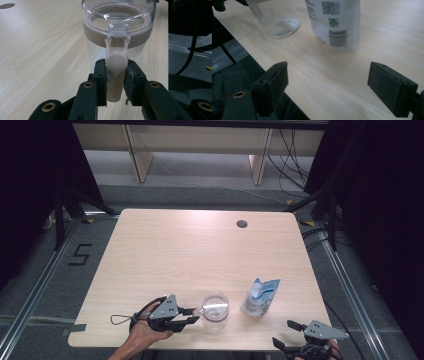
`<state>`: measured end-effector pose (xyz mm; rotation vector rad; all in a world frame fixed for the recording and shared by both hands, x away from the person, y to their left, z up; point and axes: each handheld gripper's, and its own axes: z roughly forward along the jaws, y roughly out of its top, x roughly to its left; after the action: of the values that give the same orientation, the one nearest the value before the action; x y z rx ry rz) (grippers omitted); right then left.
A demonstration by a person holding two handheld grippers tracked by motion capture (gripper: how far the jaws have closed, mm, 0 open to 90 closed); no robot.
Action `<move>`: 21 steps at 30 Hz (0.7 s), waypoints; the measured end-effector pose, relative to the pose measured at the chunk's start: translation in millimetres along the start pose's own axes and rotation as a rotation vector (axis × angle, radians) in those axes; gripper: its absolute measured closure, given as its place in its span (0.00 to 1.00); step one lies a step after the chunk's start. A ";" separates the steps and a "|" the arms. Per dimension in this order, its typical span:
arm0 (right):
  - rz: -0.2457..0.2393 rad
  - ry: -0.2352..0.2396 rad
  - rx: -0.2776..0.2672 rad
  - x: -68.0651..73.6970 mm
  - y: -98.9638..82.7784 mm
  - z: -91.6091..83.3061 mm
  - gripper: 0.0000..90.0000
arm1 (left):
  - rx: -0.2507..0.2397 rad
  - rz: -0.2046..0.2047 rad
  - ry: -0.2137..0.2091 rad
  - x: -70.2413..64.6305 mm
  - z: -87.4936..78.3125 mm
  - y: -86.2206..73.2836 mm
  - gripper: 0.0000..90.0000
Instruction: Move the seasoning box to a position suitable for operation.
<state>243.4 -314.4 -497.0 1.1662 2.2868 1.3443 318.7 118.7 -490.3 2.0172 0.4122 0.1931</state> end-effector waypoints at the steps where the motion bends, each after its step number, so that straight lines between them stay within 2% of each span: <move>1: -0.042 -0.007 -0.016 -3.0 0.3 0.6 0.20 | -0.001 0.004 0.015 0.9 -0.2 0.1 0.81; 4: -0.039 -0.003 -0.006 -3.2 0.5 -0.5 0.20 | 0.006 0.005 0.023 4.2 -0.5 0.1 0.81; 5: -0.044 -0.008 -0.011 -3.8 0.4 -0.4 0.20 | -0.006 -0.001 0.023 5.7 0.7 0.3 0.81; 6: -0.040 -0.008 -0.016 -3.5 0.1 0.2 0.20 | 0.004 0.018 0.028 7.8 0.2 0.8 0.81; 7: -0.023 0.005 -0.006 -2.7 0.0 0.4 0.20 | -0.006 -0.010 0.025 7.0 1.2 0.4 0.81; 8: -0.038 -0.007 -0.013 -3.4 0.0 0.0 0.20 | -0.011 -0.004 0.022 8.7 2.0 0.5 0.81; 9: -0.006 0.002 0.002 -1.4 -0.2 -0.9 0.20 | -0.013 -0.002 0.021 9.4 2.3 0.8 0.81; 11: -0.016 -0.002 0.000 -2.2 -0.1 -1.0 0.20 | -0.006 -0.002 0.016 10.8 1.8 0.9 0.81; 13: -0.010 -0.001 0.000 -1.6 -0.2 -0.9 0.20 | -0.012 -0.020 0.026 11.1 2.0 0.4 0.81; 14: -0.039 -0.003 -0.008 -3.8 0.1 -0.6 0.20 | -0.003 -0.011 0.025 12.7 1.0 0.7 0.81; 17: -0.042 -0.008 -0.016 -3.7 0.1 0.1 0.20 | -0.004 -0.015 0.036 14.2 0.3 0.3 0.81; 18: -0.042 -0.003 -0.009 -3.6 0.3 -0.5 0.20 | 0.009 0.007 0.037 16.5 -1.0 0.4 0.81; 19: -0.042 -0.003 -0.009 -3.6 0.3 -0.5 0.20 | 0.009 0.007 0.037 16.5 -1.0 0.4 0.81; 20: -0.042 -0.004 -0.009 -3.6 0.3 -0.6 0.20 | -0.002 -0.018 0.041 15.6 -0.7 0.0 0.81; 21: -0.042 -0.004 -0.009 -3.6 0.3 -0.6 0.20 | -0.002 -0.018 0.041 15.6 -0.7 0.0 0.81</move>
<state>245.5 -317.4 -497.1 1.1114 2.2868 1.3344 332.9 125.0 -490.7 2.0099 0.4563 0.2240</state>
